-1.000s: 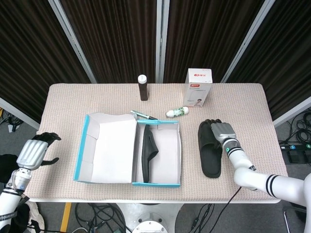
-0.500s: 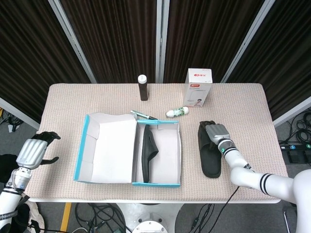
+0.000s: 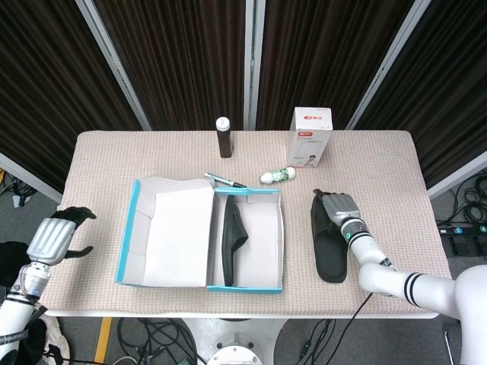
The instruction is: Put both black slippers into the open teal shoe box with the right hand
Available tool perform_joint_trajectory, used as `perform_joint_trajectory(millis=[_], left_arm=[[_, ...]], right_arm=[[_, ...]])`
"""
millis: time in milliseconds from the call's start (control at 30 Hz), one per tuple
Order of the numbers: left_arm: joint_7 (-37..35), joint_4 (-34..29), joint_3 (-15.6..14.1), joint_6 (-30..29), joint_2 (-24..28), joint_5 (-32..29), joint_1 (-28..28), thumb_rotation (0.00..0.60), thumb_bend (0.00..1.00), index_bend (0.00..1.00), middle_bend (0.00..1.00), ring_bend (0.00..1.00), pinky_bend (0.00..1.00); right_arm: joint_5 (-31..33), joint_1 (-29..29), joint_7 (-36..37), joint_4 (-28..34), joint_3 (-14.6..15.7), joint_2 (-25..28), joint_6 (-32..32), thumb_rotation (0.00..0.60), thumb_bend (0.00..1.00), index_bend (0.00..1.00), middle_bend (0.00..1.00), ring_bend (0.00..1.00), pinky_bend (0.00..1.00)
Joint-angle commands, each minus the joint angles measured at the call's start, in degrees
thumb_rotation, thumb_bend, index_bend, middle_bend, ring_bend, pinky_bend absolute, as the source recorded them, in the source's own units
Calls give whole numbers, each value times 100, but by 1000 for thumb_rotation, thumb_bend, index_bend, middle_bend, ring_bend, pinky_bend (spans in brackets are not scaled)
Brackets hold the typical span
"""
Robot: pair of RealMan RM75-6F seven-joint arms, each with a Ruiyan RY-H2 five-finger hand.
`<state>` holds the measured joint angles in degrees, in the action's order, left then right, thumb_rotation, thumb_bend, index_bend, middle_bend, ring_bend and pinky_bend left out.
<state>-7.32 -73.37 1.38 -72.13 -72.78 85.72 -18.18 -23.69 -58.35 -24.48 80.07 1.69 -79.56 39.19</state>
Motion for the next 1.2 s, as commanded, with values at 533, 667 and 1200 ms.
perform_joint_trajectory(millis=[533,667,1200], left_arm=[[44,-46,0,41,-1,-18,-13,600,133,318,258,219,326],[59,-68,6,42,11,-21,-18,600,134,318,258,219,326],[97,-171,20,45,50,-6,-47,600,134,318,258,219,326]], right_arm=[[-162,179,221,62,-183,88,130,600,169,175,556,441,386],[-261,216,306,148,-269,166,148,600,174,187,566,452,388],[-757,319,756,1542,-951,1565,493,600,171,196,566,452,395]])
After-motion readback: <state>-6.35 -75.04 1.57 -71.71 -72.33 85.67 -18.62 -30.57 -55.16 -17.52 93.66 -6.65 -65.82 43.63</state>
